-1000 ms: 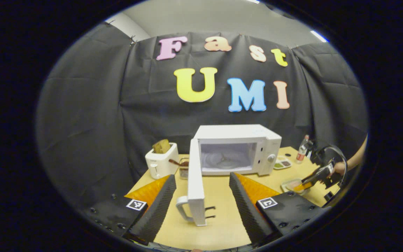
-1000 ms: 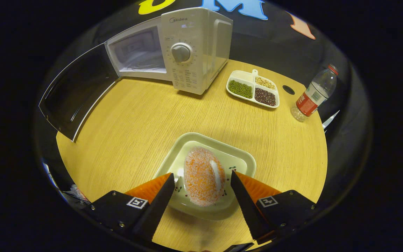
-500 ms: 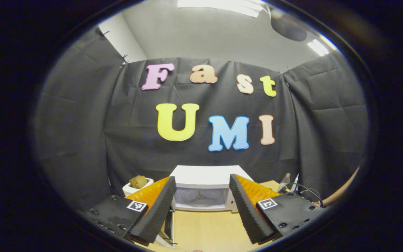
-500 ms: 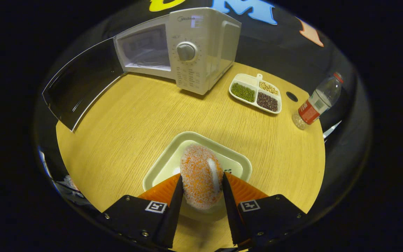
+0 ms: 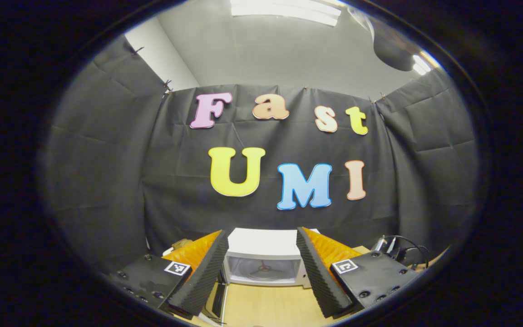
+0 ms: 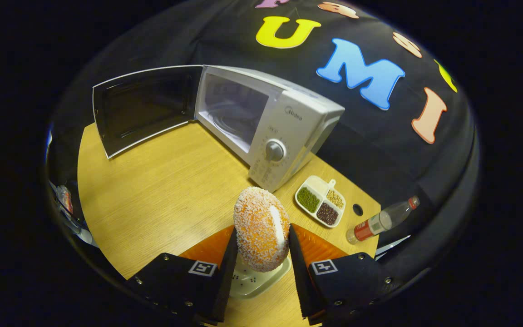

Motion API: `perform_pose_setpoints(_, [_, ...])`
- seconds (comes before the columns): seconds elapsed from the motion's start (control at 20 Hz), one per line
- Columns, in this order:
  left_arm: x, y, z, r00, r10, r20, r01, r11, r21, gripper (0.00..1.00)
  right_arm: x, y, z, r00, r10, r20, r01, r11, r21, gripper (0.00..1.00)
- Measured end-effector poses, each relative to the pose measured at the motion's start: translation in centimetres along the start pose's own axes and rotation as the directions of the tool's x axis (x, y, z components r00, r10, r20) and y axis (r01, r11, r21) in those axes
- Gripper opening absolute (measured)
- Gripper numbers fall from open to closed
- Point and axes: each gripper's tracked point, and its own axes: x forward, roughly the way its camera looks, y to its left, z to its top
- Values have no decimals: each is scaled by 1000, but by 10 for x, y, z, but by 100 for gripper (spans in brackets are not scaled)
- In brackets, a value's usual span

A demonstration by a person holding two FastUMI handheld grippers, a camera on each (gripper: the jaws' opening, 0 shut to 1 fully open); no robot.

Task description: Open the microwave oven with the left hand, put the food in, and close the microwave oven.

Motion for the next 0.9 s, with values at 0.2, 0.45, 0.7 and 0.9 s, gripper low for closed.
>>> perform_pose_setpoints(0.2, [1,20,20,1000,-9,26,7,999,50,97,-10,2,70,988,-62,143,68,997,-35,61])
perform_pose_setpoints(0.45, [-6,49,14,999,6,42,-8,998,54,97,5,27,134,966,-84,244,117,985,-123,61])
perform_pose_setpoints(0.7, [-18,72,0,1000,11,5,-12,998,67,98,41,46,161,958,-113,263,172,962,-214,61])
perform_pose_setpoints(0.9, [-28,96,-12,998,63,-23,-61,996,59,98,82,58,177,952,-120,281,220,906,-361,61])
